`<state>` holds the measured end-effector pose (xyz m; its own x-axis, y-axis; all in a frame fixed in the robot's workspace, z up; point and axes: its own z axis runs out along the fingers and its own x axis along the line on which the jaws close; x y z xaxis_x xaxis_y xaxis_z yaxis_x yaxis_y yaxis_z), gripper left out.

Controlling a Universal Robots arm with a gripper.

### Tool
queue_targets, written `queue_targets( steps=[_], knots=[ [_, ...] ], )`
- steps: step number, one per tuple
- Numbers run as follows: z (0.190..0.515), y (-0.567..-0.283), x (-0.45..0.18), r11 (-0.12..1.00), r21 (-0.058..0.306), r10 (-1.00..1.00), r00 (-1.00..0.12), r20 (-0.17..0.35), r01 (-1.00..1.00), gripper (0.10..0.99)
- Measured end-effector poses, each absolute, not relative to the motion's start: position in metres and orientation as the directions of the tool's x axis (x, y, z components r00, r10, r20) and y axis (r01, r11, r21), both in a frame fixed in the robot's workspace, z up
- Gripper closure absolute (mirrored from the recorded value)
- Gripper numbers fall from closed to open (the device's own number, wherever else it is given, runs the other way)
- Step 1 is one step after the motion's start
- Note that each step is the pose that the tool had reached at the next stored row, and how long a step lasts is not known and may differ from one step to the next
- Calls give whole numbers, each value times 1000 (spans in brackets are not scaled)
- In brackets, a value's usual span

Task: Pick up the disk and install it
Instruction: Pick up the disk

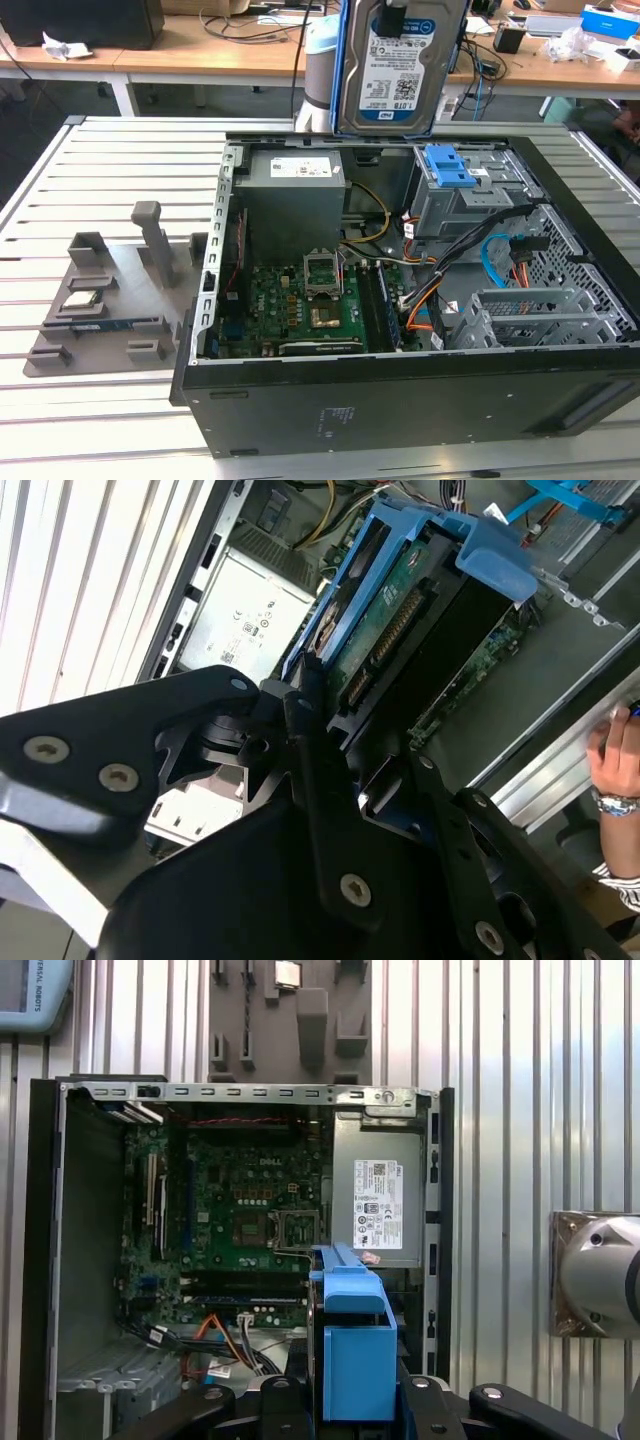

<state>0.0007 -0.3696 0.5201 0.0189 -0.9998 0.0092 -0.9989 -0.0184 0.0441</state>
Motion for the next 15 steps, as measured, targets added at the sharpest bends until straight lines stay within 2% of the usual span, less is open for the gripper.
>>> queue_targets(
  steps=[15],
  knots=[
    [519,-387,1,-18,44,-1000,19,12,-999,722]
  ],
)
